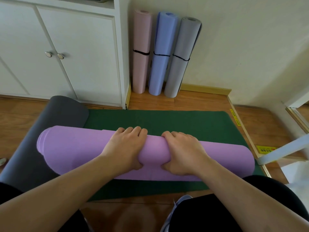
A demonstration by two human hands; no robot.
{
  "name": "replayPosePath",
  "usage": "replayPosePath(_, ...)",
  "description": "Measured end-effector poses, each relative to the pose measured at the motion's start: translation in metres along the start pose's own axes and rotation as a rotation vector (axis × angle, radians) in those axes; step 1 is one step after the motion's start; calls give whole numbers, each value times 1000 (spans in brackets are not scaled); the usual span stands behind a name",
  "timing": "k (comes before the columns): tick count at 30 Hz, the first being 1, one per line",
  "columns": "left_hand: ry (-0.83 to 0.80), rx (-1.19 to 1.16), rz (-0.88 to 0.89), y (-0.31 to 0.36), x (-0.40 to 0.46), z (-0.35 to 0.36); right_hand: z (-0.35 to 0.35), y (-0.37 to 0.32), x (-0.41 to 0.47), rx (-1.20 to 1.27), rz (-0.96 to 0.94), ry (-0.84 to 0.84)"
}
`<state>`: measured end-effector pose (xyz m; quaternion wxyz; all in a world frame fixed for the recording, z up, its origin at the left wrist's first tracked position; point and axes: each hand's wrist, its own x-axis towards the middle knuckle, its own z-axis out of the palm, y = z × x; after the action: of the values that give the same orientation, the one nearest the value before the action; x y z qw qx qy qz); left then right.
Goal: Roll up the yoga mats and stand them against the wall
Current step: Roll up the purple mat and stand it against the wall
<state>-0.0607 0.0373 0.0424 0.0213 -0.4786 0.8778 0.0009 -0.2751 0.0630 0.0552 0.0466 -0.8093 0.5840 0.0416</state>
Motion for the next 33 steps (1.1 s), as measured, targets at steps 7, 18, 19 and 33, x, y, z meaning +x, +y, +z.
replayPosePath(7,-72,-160,-40,-12,2,-7,1,0,1,-68,-24,-72)
replayPosePath(18,-24,-26,-15,-5,2,0,3,4,1,14,-32,-1)
replayPosePath(19,-31,-70,-22,-8,2,-1,3,4,0,-6,-44,-13)
replayPosePath(33,-34,-35,-15,-8,4,-1,3,4,3,-2,-16,18)
